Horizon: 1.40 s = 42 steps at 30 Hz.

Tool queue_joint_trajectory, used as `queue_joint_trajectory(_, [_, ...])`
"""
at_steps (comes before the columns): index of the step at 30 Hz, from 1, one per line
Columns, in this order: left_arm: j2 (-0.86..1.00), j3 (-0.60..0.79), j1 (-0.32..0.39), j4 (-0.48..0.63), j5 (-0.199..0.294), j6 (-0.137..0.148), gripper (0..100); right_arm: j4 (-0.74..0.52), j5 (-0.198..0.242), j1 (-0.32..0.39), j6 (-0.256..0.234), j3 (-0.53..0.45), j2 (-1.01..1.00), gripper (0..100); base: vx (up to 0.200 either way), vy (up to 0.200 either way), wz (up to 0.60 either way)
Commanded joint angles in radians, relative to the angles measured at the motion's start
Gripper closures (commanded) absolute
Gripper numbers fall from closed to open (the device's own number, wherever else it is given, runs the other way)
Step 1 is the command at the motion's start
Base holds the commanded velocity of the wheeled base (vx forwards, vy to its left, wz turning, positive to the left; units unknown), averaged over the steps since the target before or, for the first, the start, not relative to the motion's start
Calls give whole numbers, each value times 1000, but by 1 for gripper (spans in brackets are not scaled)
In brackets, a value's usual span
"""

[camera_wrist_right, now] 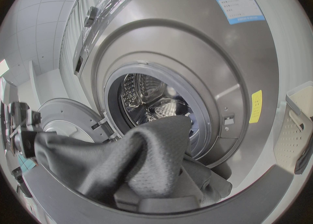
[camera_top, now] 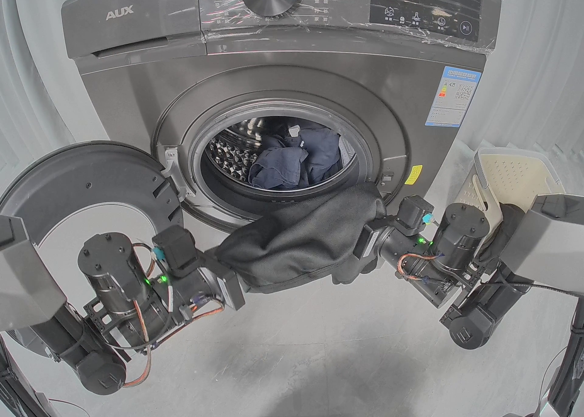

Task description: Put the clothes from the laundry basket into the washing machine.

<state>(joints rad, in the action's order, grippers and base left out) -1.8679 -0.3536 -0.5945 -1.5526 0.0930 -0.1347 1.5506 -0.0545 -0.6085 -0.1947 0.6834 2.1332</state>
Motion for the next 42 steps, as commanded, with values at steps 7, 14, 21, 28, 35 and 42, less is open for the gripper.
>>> queue_joint_trajectory(7, [-96,88,-11,-1,8,4,0,0,-1,-20,1,-5,-96,100,0,0,0])
queue_joint_trajectory(14, [-132,156,-25,-1,5,7,0,0,-1,-14,3,-5,-107,100,0,0,0])
queue_joint_trajectory(21, [-119,216,-51,-3,7,12,0,0,-1,-7,0,18,-98,100,0,0,0])
queue_joint_trajectory(28, [-116,272,-85,-4,13,30,0,0,-2,-25,0,21,-98,100,0,0,0])
queue_joint_trajectory(35, [-148,104,-94,-3,11,29,0,0,-2,-76,-2,7,-98,100,0,0,0])
queue_joint_trajectory(42, [-258,-113,-90,-3,13,26,0,0,-11,-119,-3,5,-98,100,0,0,0])
